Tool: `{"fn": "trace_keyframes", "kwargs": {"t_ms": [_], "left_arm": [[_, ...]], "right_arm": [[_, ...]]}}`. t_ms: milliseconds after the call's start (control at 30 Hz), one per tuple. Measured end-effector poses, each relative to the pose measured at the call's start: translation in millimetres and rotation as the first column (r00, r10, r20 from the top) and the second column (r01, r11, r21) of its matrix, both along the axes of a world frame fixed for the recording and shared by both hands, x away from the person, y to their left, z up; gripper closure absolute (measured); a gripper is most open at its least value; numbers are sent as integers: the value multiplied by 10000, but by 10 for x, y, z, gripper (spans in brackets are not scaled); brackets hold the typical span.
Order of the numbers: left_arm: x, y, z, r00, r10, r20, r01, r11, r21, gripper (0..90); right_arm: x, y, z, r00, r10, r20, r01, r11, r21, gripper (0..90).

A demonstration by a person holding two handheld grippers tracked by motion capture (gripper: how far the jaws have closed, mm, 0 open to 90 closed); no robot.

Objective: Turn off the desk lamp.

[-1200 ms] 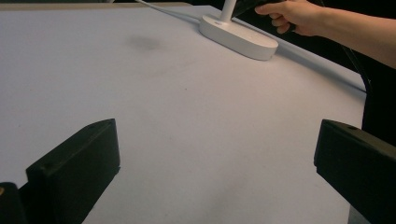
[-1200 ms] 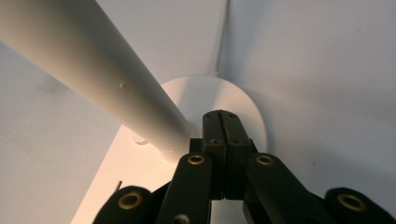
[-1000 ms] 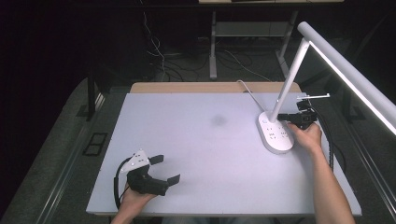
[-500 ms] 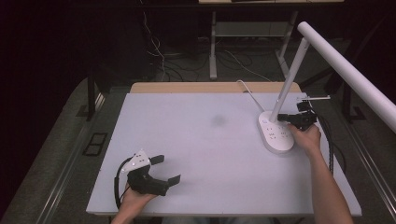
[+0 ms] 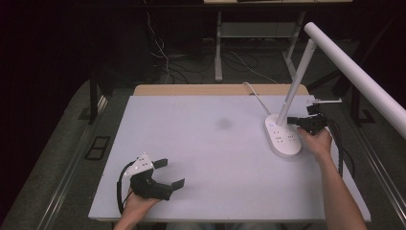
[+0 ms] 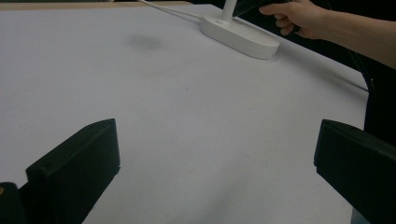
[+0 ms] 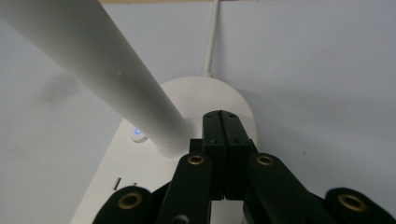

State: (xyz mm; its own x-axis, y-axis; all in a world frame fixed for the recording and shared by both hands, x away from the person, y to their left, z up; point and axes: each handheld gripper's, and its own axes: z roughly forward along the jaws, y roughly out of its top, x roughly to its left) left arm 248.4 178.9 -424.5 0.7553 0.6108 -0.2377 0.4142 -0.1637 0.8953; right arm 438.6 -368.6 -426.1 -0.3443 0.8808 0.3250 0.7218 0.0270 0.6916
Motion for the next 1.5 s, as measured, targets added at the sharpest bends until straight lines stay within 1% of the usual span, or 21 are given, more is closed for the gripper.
{"fn": "trace_keyframes", "kwargs": {"t_ms": [233, 333, 433, 467, 600, 700, 767, 833, 967, 1033, 1067, 1167, 1233, 1300, 1367, 1500], "left_arm": [[-8, -12, -2, 10000, -36, 6, 35, 10000, 45, 0], [-16, -9, 7, 10000, -35, 87, 35, 10000, 14, 0], [-22, 5, 14, 10000, 25, 84, -24, 10000, -62, 0], [-22, 9, 16, 10000, 29, 94, -28, 10000, -92, 0], [-27, 12, 22, 9999, 43, 109, -41, 9998, -179, 0], [-30, 10, 23, 9999, 8, 135, -6, 9998, -204, 0], [-36, 7, 25, 9999, 20, 143, -17, 9997, -232, 0], [-44, 11, 31, 9998, 23, 176, -19, 9998, -216, 0], [-51, 17, 34, 9998, 39, 201, -34, 9996, -267, 0], [-50, 24, 28, 9999, 89, 141, -84, 9995, -321, 0], [-50, 27, 27, 9999, 108, 125, -104, 9994, -327, 0], [-49, 25, 24, 9999, 105, 97, -102, 9993, -373, 0], [-48, 19, 22, 9999, 100, 80, -97, 9993, -361, 0], [-51, 15, 23, 9999, 87, 72, -84, 9993, -374, 0], [-50, 15, 22, 9999, 62, 87, -59, 9994, -340, 0], [-52, 18, 23, 9999, 100, 74, -97, 9992, -375, 0]], "right_arm": [[-66, -50, 113, 9998, -101, 170, 99, 9999, 110, 899], [-103, -54, 159, 9997, -29, 225, 28, 10000, 48, 892], [-150, -36, 207, 9996, 85, 274, -85, 10000, 15, 885], [-174, -22, 229, 9994, 134, 323, -132, 9999, -61, 880], [-262, 11, 299, 9988, 163, 457, -164, 9999, 11, 847], [-337, 41, 344, 9986, 126, 514, -124, 9999, -39, 811], [-404, 60, 368, 9983, 96, 568, -86, 9998, -182, 790], [-467, 67, 375, 9982, 99, 592, -96, 9999, -61, 764], [-601, 87, 388, 9977, 160, 665, -169, 9998, 131, 702], [-669, 102, 396, 9974, 159, 706, -169, 9998, 126, 663], [-705, 106, 406, 9974, 170, 701, -185, 9996, 209, 649], [-803, 130, 431, 9961, 203, 860, -233, 9991, 341, 582], [-861, 147, 440, 9950, 248, 965, -296, 9984, 481, 521], [-940, 174, 450, 9948, 255, 991, -304, 9984, 474, 460], [-1006, 190, 449, 9946, 224, 1014, -278, 9983, 520, 379], [-1129, 211, 449, 9935, 130, 1132, -222, 9965, 802, 267]]}}
